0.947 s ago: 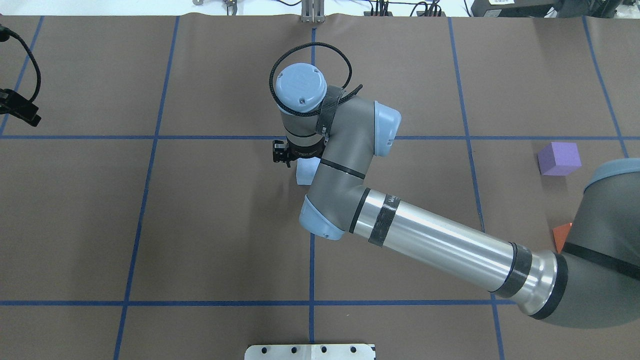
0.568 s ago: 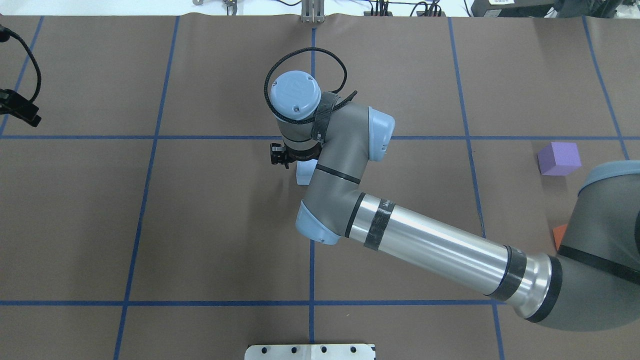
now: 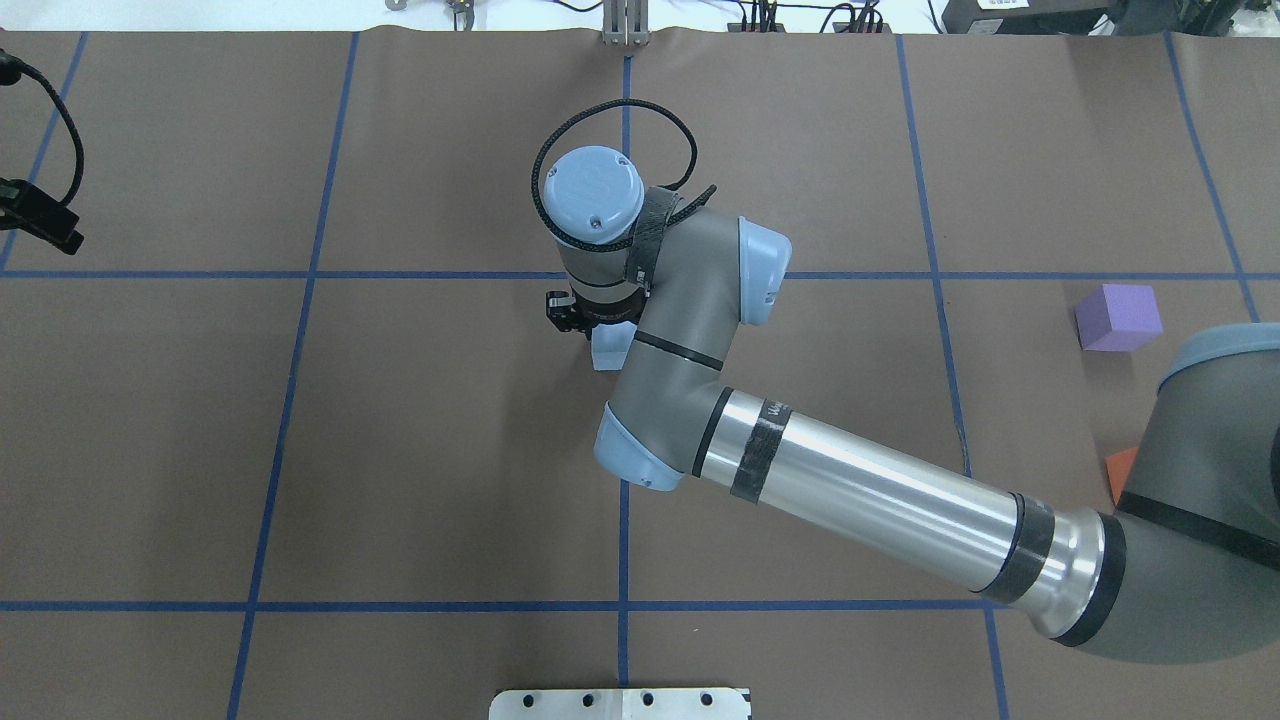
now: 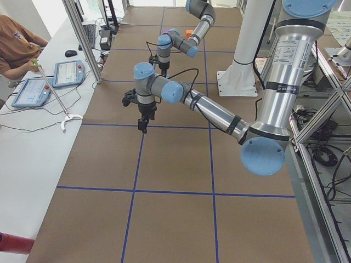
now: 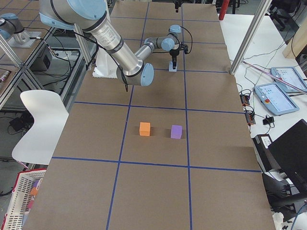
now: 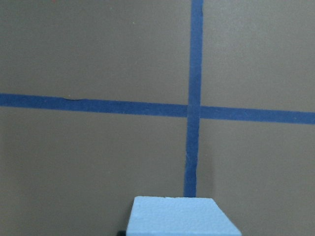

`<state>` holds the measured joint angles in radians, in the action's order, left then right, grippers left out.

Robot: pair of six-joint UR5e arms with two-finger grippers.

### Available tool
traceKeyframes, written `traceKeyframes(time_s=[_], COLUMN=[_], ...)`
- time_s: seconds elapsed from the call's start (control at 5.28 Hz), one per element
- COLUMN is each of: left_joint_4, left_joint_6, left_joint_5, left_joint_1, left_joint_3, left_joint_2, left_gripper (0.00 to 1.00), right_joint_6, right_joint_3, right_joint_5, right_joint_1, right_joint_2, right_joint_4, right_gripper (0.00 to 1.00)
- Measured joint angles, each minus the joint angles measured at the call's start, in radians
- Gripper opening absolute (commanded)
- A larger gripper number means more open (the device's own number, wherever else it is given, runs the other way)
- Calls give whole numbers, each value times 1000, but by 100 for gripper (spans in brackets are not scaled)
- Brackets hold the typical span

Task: Place blue block between orange and purple blocks
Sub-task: 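Grasp the light blue cube with the right gripper and lift it, then carry the light blue cube with the right gripper toward the purple cube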

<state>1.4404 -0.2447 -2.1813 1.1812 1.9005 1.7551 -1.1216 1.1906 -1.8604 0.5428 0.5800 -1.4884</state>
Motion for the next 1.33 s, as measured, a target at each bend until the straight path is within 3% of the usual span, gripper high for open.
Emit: traceKeyframes(time_s=[0.38,0.57,0.95,1.33], left_joint_4=[0,-1,-6,-7], left_joint_6=[1,4,8,8], left_joint_5=[0,0,-11,-37], left_joint_1=[0,0,2,3], left_joint_3=[1,3,8,15], left_joint_2=[0,1,0,-4], left_gripper=[100,100,100,100], right_joint_6=[1,10,80,257], right_joint_3=[72,191,493,664], right_joint_5=[-64,-100,-168,-203], right_joint_1=[51,92,206,330], right_joint_2=[7,37,230,393], right_joint_4=[-40,-133,-259,-401], right_gripper=[0,0,0,0])
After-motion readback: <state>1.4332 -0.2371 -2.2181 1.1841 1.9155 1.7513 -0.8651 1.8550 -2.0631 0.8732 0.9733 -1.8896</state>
